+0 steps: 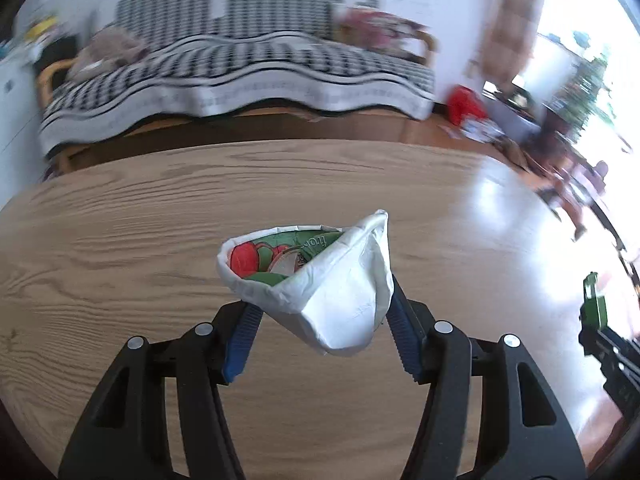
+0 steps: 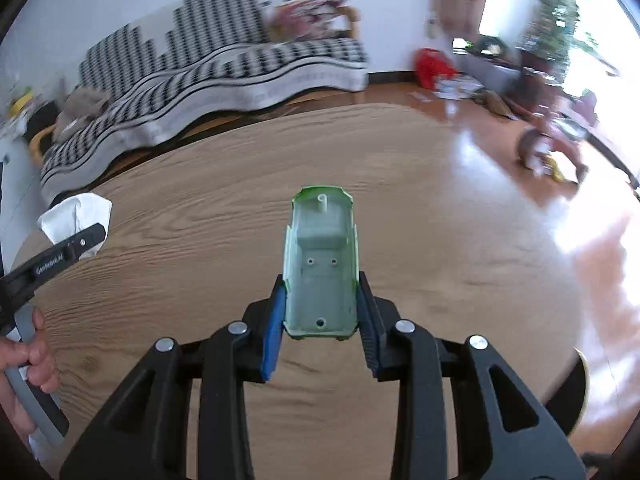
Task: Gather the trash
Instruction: 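Carry both items over the bin and open both tools to drop them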
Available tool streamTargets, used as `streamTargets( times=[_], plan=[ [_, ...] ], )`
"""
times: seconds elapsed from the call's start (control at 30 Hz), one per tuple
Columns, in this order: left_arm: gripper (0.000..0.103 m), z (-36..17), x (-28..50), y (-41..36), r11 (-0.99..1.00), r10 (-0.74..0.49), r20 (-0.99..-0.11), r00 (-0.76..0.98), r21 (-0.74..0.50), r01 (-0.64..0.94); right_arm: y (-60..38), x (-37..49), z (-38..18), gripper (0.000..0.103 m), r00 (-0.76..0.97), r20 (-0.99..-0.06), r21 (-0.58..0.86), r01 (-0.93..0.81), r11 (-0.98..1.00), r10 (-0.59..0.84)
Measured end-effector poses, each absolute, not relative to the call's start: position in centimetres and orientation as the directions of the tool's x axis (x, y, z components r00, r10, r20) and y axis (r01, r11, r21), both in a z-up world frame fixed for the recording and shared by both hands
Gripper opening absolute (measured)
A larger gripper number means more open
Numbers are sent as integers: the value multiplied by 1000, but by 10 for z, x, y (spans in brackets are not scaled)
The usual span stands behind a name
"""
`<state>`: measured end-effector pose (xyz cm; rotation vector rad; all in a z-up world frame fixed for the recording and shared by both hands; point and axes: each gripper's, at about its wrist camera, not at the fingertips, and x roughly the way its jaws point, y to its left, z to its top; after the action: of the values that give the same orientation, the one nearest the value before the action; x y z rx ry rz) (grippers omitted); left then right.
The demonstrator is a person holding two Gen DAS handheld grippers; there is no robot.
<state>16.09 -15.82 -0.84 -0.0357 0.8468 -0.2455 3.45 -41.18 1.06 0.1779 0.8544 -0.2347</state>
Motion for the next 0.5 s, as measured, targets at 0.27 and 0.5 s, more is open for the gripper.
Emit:
streamTargets(
  times=[0.27,0.5],
  plan=[
    [58,1,83,-312,860,-429,-721,544,-143,489,-532,-72,35,33,603,-746,52,475,878,-282],
    [58,-3,8,-417,730,-545,-714,439,-147,668,-618,-159,33,33,535,-761,62,622,780,-366]
  ],
)
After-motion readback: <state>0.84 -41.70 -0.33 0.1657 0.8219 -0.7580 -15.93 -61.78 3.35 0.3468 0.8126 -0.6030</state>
